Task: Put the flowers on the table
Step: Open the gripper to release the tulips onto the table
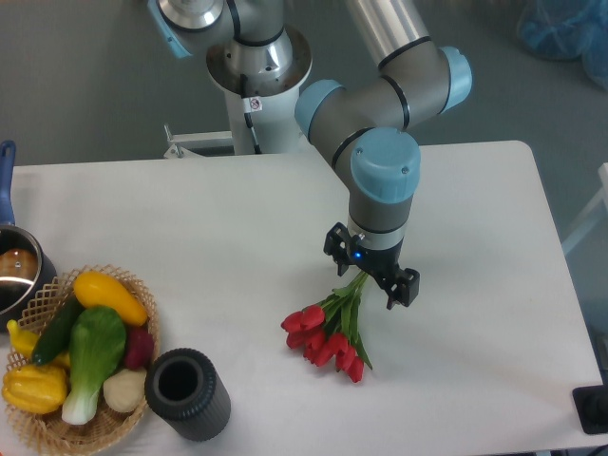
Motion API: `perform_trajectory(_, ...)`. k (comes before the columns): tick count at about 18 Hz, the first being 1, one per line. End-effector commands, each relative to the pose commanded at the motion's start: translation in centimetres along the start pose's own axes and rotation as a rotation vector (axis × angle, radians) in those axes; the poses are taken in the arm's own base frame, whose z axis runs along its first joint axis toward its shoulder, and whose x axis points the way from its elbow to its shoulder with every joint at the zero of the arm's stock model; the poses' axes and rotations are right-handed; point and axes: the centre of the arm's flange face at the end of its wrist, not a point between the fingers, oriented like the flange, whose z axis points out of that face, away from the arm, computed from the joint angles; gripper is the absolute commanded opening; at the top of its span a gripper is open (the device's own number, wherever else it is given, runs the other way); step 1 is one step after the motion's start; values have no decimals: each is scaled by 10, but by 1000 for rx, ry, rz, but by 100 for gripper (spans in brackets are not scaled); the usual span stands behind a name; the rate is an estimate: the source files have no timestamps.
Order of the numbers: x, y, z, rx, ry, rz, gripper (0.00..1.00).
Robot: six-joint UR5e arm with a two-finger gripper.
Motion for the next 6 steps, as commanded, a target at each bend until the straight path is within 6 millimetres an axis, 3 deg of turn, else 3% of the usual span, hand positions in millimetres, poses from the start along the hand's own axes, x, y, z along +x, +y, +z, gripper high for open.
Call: perform_trajectory(6,-2,9,-13,-4,-22,-13,100)
